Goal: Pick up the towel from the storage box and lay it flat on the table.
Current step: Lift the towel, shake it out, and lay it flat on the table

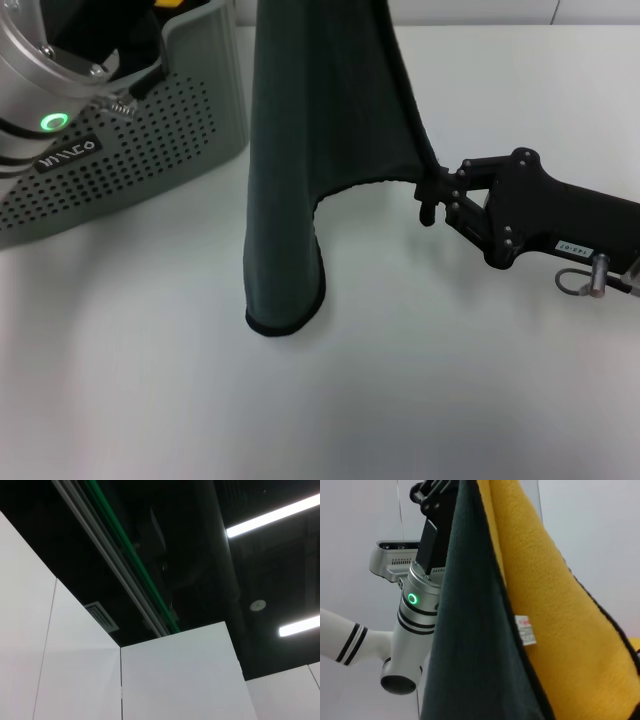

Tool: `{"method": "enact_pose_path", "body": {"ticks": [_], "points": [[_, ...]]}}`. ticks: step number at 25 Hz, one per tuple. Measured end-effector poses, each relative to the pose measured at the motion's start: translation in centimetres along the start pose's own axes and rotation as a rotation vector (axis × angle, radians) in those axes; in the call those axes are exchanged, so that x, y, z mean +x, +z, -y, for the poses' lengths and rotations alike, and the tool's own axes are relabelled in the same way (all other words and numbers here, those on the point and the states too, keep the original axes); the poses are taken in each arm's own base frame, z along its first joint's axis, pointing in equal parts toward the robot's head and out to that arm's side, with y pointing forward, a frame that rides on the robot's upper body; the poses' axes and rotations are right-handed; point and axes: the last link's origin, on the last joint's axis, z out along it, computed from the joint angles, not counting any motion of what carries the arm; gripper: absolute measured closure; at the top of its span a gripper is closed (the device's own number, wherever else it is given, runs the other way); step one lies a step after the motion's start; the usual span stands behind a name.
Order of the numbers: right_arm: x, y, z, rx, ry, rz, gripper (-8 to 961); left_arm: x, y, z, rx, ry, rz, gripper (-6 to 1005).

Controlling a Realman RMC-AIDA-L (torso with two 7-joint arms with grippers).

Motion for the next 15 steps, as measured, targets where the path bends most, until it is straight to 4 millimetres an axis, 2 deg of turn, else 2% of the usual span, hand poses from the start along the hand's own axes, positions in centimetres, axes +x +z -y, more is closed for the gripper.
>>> {"method": "enact_pose_path", "body": {"ticks": [5,7,10,15], "points": [[-0.6,-0.1,0.1,-0.019,-0.018,0.013,860,0.1,-1.3,-0.3,0.037,-0.006,0.013,969],[-1.4,-0.3,0.1,-0.046,-0.027,0.026,878,0.2,-2.2,-0.4,0.062,-0.02,0.024,969],[-3.1,-1.0,0.6,-0.096,0.015,0.014,905,0.3,-4.0,-0.8,0.104,-0.06,0.051,969],[-6.3,-3.0,0.2,-0.208,0.023,-0.006,904,1.6,-8.6,-2.2,0.214,-0.105,0.106,967]]}}
